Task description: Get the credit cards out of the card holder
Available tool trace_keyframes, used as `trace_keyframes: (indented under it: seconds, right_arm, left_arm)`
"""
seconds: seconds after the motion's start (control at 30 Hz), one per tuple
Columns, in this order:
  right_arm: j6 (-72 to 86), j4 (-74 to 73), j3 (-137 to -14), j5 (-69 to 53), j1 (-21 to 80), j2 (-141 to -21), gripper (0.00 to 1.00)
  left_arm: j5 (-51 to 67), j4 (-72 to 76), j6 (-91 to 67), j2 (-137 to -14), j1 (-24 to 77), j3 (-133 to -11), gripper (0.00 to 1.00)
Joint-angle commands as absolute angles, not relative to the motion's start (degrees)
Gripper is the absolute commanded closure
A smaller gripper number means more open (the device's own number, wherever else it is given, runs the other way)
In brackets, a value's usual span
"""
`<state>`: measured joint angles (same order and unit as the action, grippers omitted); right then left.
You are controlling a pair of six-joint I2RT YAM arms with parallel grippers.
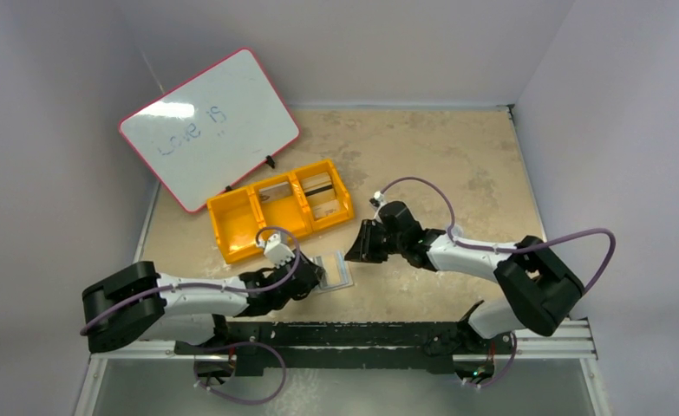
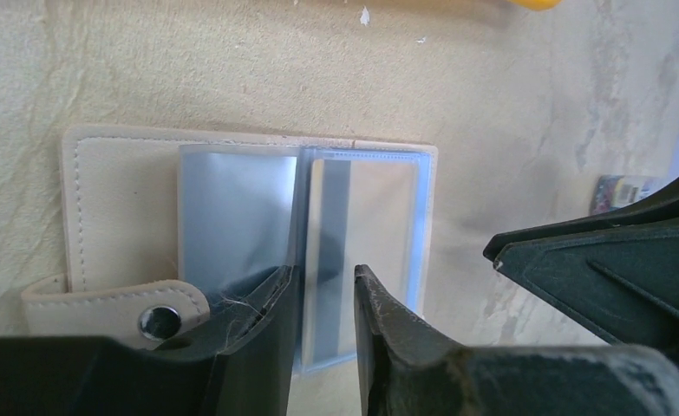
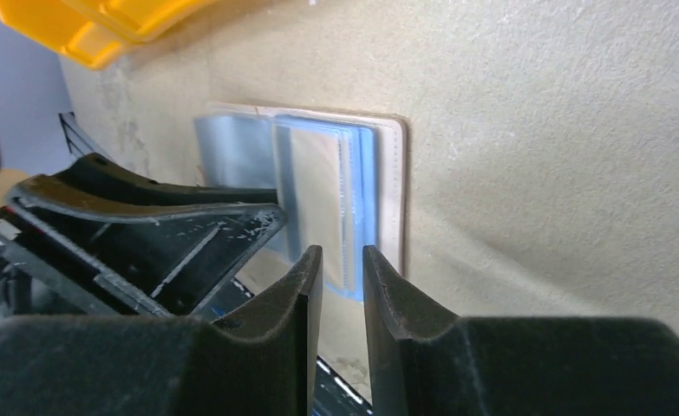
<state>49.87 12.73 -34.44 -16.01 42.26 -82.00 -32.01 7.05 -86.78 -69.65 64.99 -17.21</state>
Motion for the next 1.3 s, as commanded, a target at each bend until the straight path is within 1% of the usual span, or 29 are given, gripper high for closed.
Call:
trace_keyframes:
  seconds: [0.0, 0.07, 0.13, 0.3, 0.43, 0.67, 0.9, 0.97, 1.07, 1.17, 1.27]
  right_arm:
    - [47.2, 12.0, -34.7, -16.7, 42.4, -81.9, 0.73]
    - [47.1, 12.2, -34.4, -16.9, 42.4, -81.1, 0.73]
    - [46.4, 12.0, -34.5, -16.8, 42.4, -80.5, 0.71]
    - [45.2, 12.5, -35.5, -18.6, 42.5, -81.0, 0.70]
    - [45.9, 16.2, -34.8, -20.4, 42.8, -80.9, 0.67]
    - [47.2, 17.4, -35.6, -20.9, 44.5, -84.9, 0.67]
    - [47.4, 17.2, -37.0, -21.3, 45.7, -88.9, 0.67]
    - [47.7, 17.9, -37.0, -21.3, 46.2, -88.7, 0.67]
    - [47.5, 16.6, -38.0, -19.8, 47.3, -87.7, 0.69]
    - [47.4, 14.0, -39.6, -17.4, 48.8, -86.9, 0.69]
    - [48.7, 11.5, -40.1, -15.9, 49.0, -88.3, 0.69]
  left_arm:
    - [-34.2, -3.1, -81.7, -68.6, 65.3, -21.1, 0.65]
    - [-34.2, -3.4, -80.1, -67.7, 65.4, -22.3, 0.54]
    - [-34.4, -4.1, -78.7, -66.4, 65.4, -23.6, 0.49]
    - [-36.7, -9.4, -77.6, -64.1, 65.5, -26.1, 0.46]
    - [-38.5, -11.2, -78.8, -64.8, 65.4, -24.8, 0.45]
    - [-34.1, -2.7, -79.4, -68.8, 65.4, -21.2, 0.52]
    - [-32.6, -1.6, -81.6, -70.7, 65.4, -19.0, 0.69]
    - [-32.6, -1.7, -82.1, -71.3, 65.4, -18.5, 0.71]
    - [-32.4, -1.6, -82.4, -72.9, 65.3, -18.5, 0.77]
    - [-32.7, -2.4, -82.8, -74.3, 65.6, -19.3, 0.87]
    - [-33.7, -1.9, -83.3, -73.4, 66.1, -18.9, 0.88]
